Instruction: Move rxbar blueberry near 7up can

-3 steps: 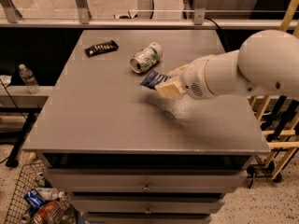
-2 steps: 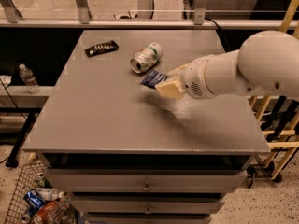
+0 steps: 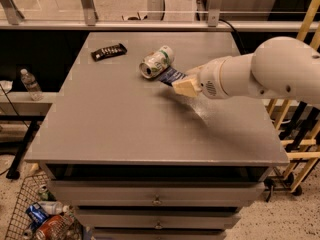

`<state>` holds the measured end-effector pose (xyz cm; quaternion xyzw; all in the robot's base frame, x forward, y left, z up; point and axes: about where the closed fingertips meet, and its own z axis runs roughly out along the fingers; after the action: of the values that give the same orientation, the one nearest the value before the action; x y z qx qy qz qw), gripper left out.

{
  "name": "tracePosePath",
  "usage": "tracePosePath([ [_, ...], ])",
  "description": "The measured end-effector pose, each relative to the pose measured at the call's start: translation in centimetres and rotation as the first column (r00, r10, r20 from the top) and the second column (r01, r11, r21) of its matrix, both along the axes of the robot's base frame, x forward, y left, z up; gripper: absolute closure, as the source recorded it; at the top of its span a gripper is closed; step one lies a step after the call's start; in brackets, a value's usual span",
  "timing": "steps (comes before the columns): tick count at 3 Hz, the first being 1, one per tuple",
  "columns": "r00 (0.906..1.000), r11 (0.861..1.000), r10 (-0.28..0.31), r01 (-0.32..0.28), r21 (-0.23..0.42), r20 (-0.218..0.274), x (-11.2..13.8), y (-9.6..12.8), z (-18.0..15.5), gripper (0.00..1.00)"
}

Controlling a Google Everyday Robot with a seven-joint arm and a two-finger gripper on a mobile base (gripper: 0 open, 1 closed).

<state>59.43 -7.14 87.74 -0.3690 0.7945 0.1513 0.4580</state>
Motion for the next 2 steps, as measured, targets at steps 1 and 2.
tracePosePath([
  [1,0.9998,1.000,-0.012,0.012,0.003,-0.014,2.3,-0.1,-1.2,1.00],
  [2,0.9994,1.000,-0.009,0.009,0.000,-0.035,4.2,0.0,-2.3,1.00],
])
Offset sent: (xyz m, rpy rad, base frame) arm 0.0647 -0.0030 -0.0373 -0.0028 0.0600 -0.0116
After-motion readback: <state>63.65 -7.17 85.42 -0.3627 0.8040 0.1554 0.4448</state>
